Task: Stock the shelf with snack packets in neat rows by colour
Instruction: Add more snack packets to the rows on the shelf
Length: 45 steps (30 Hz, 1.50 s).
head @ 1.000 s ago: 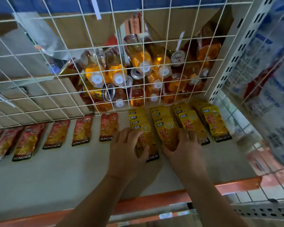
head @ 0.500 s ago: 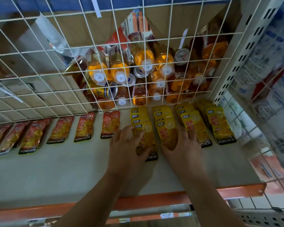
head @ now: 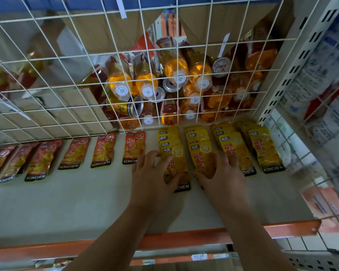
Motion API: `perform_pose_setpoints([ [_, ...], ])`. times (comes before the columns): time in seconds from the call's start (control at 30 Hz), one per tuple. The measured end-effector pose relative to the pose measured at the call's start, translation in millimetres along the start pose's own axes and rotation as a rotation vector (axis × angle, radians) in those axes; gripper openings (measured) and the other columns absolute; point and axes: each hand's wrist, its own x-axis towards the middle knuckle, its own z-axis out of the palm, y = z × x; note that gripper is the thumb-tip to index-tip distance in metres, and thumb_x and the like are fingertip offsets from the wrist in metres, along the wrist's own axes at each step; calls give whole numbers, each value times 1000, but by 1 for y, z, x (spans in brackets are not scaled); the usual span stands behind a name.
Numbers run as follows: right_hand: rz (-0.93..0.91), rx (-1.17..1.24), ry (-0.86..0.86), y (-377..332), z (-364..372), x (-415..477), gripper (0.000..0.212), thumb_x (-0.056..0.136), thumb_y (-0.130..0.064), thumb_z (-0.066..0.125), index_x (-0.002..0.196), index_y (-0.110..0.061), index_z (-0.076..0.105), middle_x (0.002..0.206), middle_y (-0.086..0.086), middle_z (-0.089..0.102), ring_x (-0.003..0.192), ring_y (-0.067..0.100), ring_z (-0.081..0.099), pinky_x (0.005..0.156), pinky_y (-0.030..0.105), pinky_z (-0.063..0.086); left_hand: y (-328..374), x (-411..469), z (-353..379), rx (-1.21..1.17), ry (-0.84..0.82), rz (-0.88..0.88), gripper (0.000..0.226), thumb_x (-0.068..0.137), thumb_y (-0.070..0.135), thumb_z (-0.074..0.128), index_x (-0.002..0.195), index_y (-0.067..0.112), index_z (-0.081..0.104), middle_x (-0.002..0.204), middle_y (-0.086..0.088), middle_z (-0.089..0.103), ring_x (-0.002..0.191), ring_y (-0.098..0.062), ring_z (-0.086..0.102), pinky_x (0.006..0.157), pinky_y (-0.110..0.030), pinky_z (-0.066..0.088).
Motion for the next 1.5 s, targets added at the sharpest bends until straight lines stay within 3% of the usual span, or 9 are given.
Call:
perform_pose_setpoints([
  [0.13, -38, 26, 40, 0, -9, 0, 75, 77, -62, 67, 138, -25, 49, 124, 5, 53, 112, 32, 57, 89, 48, 53, 1, 0, -1, -6, -3, -3, 58, 86, 67, 54, 131, 32, 64, 130, 1, 53, 122, -25, 50, 101, -45, 44],
  [0.23, -188, 44, 95, -14, -13, -10, 46, 88, -47, 65, 124, -19, 60, 115, 3, 62, 102, 26, 62, 79, 42, 56, 0, 1, -2, -55, -13, -30, 55, 89, 64, 53, 131, 29, 63, 128, 2, 54, 122, -22, 49, 100, -42, 43],
  [0.33, -347, 19, -7, -37, -3, -28, 31, 91, -34, 59, 119, -19, 61, 114, 2, 63, 97, 25, 63, 77, 40, 54, -1, 3, -2, -64, -8, -72, 55, 93, 59, 48, 134, 24, 59, 126, 0, 59, 120, -24, 52, 98, -41, 42],
  [0.47, -352, -8, -155, -46, 13, -32, 38, 91, -35, 47, 127, -24, 51, 123, -1, 54, 99, 25, 62, 75, 39, 51, -1, 4, -1, -89, 17, -87, 52, 95, 56, 48, 133, 22, 61, 120, -1, 66, 112, -25, 58, 98, -45, 48],
  [0.7, -300, -81, -216, -51, 17, -24, 50, 93, -34, 53, 140, -32, 37, 129, 0, 51, 102, 27, 64, 79, 43, 54, 1, 4, -3, -134, 8, -111, 52, 96, 57, 44, 132, 23, 62, 117, 0, 70, 109, -25, 63, 98, -48, 50],
  [1.0, -302, -31, -225, -55, 22, -22, 54, 92, -28, 52, 143, -33, 37, 130, 0, 55, 106, 26, 62, 82, 41, 52, -3, 5, 1, -163, -9, -130, 48, 95, 51, 56, 135, 24, 59, 113, 1, 71, 105, -24, 64, 92, -47, 51],
  [1.33, -313, 5, -219, -54, 21, -22, 58, 92, -25, 54, 148, -29, 37, 134, 1, 54, 112, 26, 60, 86, 40, 51, -5, 5, 1, -170, 6, -126, 53, 92, 51, 53, 133, 20, 60, 99, 0, 70, 90, -24, 65, 80, -42, 51],
  [1.5, -335, 29, -198, -52, 22, -22, 51, 90, -25, 56, 139, -27, 44, 122, 0, 56, 104, 26, 61, 80, 40, 50, -5, 4, 1, -170, 59, -96, 51, 90, 49, 54, 130, 19, 64, 98, -2, 67, 92, -27, 64, 81, -44, 53],
])
